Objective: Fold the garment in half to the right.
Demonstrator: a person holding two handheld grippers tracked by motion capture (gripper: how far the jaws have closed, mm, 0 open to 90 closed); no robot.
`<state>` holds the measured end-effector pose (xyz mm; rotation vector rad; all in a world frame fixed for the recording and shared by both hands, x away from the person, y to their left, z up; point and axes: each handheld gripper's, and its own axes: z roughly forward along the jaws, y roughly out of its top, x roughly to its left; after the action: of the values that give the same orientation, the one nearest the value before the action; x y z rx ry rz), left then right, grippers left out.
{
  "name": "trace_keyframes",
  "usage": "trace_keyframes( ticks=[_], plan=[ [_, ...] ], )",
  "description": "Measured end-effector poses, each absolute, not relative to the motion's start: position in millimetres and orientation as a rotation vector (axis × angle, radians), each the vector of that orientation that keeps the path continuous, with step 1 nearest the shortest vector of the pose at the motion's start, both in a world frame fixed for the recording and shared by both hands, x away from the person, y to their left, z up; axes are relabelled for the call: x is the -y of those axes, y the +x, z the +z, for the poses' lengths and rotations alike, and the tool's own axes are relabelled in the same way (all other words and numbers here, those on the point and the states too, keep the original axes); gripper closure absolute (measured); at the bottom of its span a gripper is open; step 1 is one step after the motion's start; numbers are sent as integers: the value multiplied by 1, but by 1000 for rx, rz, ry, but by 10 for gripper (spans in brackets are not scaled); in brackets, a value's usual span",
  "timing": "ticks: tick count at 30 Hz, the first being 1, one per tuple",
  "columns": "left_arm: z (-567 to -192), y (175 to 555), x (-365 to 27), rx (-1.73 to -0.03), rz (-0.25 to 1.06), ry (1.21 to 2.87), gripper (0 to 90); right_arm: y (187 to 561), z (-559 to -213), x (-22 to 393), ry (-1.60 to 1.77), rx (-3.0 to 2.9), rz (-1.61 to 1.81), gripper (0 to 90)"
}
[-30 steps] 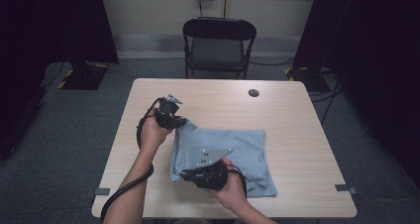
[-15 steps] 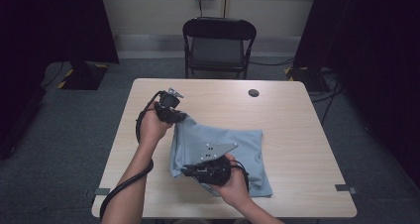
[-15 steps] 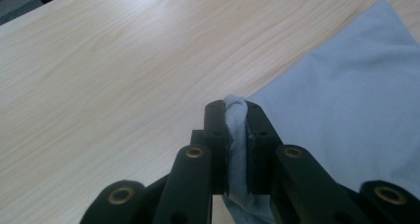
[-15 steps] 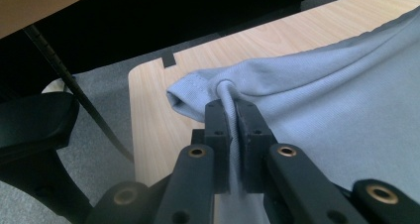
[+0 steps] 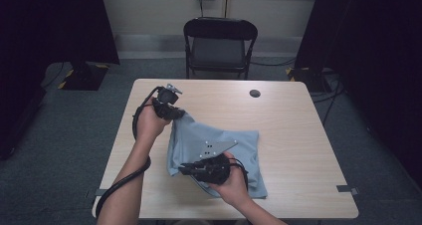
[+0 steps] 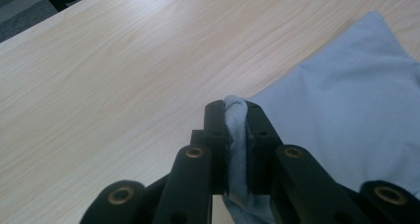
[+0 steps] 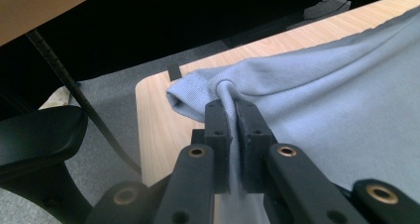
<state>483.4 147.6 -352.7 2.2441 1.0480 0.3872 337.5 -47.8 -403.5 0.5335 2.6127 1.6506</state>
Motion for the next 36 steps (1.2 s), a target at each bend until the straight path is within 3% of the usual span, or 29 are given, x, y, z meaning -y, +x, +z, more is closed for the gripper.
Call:
trace_keyframes(
  ticks=[13,36],
  plan=[
    [-342,481,-160,-1065,391,2236,830,339,-396,39,525,-2606,1690,854],
    [-329,488,-112,-984,357,2278,829,335,-390,80,578,-2563,1700,853]
  ],
)
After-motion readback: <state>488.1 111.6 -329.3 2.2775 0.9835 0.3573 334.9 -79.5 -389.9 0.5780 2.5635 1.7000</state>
